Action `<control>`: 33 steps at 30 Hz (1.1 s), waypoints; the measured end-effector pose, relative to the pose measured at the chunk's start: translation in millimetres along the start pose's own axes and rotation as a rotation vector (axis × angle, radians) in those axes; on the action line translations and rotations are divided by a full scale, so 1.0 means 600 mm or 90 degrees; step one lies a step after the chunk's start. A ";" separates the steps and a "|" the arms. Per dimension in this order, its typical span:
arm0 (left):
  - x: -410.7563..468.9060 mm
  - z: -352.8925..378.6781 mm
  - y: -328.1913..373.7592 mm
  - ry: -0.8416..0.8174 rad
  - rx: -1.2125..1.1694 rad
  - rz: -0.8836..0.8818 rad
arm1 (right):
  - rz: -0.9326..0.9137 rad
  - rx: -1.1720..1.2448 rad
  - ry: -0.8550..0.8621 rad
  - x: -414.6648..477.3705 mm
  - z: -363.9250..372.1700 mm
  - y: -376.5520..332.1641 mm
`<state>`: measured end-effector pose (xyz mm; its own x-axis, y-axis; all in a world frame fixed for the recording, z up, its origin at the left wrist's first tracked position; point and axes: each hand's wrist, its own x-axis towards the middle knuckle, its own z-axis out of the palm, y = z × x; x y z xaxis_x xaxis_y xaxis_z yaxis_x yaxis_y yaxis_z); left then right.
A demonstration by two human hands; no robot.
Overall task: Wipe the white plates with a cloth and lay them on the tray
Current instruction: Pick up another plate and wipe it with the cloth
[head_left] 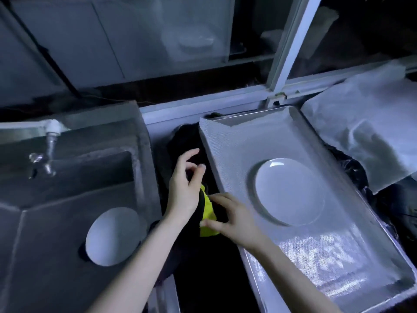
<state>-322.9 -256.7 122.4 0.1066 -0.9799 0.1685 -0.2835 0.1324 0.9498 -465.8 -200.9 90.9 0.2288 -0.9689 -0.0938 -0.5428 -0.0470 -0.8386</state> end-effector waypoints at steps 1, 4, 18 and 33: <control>0.001 -0.030 0.004 0.020 -0.006 0.003 | -0.008 -0.032 -0.013 0.009 0.021 -0.012; 0.000 -0.120 0.015 0.071 -0.024 0.014 | -0.036 -0.049 0.010 0.032 0.077 -0.048; -0.135 -0.546 -0.137 0.373 -0.033 -0.193 | -0.031 0.081 -0.037 0.148 0.389 -0.321; -0.167 -0.708 -0.291 0.216 0.023 -0.230 | 0.109 0.225 -0.227 0.182 0.620 -0.456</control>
<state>120.7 -118.1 51.9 0.5071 -0.8573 -0.0885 -0.2025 -0.2183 0.9547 8.2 -203.8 110.6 0.4545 -0.8099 -0.3708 -0.3054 0.2494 -0.9190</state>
